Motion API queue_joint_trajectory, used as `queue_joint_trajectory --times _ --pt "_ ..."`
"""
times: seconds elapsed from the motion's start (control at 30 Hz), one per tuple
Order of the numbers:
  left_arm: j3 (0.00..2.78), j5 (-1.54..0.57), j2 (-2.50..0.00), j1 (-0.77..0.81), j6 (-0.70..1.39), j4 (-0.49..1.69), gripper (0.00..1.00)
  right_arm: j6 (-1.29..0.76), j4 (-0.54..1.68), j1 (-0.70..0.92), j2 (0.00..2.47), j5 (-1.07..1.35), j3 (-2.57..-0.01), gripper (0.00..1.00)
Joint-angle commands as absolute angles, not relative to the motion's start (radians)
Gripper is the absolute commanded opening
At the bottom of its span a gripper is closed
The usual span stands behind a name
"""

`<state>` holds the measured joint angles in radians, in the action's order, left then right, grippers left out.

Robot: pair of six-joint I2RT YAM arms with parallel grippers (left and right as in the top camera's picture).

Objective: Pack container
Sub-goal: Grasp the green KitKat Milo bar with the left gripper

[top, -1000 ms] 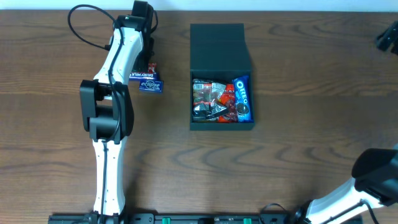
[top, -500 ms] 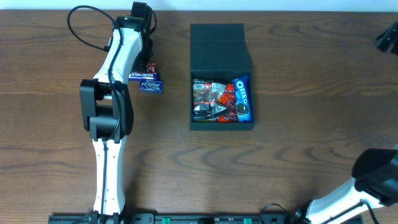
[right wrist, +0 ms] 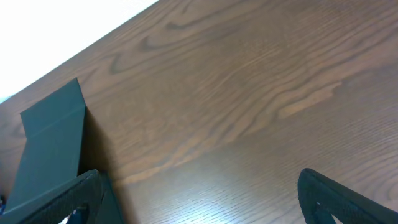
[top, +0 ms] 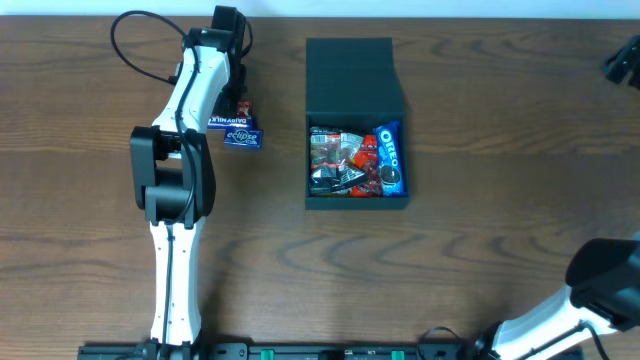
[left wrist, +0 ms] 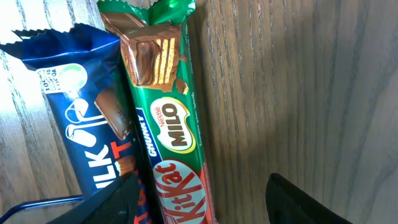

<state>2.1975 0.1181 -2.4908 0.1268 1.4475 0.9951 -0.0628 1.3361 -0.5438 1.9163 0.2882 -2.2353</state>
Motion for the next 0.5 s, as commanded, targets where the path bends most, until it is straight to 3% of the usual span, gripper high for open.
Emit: queue_joint_trajectory --times 0.0,0.47 --pt "2.185 0.111 -2.532 0.118 1.462 1.005 0.66 -0.047 1.340 -0.534 1.924 0.287 -2.228 0.99" --pt "2.185 0.091 -2.553 0.118 1.462 0.997 0.58 -0.046 1.339 -0.534 1.925 0.284 -2.228 0.99"
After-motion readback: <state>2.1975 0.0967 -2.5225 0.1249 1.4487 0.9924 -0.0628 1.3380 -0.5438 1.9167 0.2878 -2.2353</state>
